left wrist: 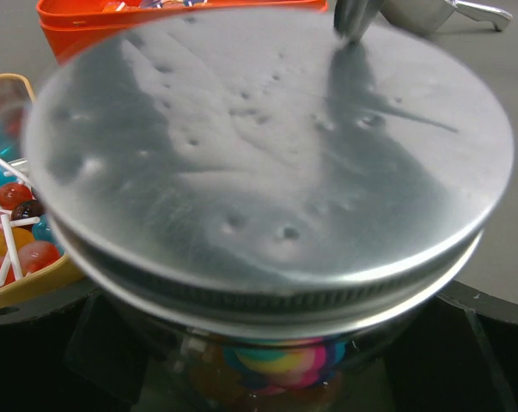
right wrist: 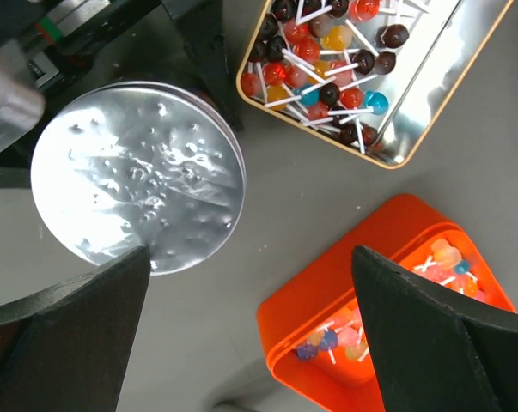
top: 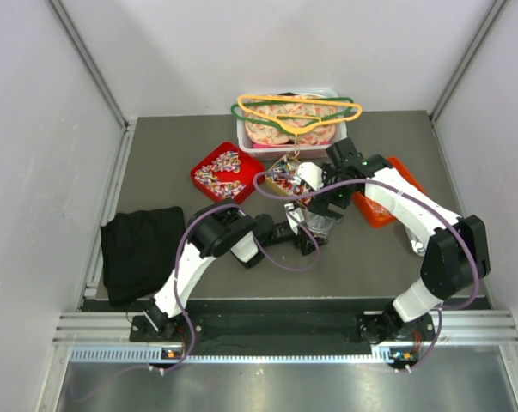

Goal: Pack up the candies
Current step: Screw the bottle lid onto the packing bottle.

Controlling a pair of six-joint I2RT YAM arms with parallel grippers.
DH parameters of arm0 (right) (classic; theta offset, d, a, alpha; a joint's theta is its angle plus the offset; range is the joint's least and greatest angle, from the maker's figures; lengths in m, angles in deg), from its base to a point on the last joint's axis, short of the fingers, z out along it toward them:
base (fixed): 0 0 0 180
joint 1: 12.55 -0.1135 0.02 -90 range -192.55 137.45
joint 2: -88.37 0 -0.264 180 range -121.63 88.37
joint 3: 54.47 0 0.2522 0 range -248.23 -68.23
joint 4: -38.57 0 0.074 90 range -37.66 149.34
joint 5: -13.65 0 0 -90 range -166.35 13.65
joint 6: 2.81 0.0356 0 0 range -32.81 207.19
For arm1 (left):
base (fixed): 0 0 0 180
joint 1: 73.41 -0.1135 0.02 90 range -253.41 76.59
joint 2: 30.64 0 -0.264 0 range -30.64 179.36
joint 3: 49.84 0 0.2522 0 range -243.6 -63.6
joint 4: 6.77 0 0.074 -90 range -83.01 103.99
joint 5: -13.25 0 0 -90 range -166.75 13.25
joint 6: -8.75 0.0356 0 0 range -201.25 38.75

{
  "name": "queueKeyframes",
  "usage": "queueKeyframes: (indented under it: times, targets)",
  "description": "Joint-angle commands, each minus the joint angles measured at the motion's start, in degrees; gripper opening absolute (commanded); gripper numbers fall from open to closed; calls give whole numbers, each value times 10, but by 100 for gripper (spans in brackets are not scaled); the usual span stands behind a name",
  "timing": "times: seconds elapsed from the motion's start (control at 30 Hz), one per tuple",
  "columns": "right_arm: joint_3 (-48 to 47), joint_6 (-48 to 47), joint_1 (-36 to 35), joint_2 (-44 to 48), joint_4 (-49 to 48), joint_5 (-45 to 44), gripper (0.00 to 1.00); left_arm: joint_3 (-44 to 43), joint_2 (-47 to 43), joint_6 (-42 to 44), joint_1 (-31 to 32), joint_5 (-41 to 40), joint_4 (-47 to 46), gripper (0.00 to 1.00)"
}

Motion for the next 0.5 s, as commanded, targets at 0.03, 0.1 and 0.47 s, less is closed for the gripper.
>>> queueKeyframes:
  times: [0.03,0.1,0.47]
  targets:
    - [38,12,5,7,-87,-30,99,14,33,-46,1,4,-86,98]
    - [36,14,8,2,-86,-28,99,14,33,-46,2,4,-86,98]
    - [-80,-14,-6,16,83,53,99,13,34,-45,1,4,-85,98]
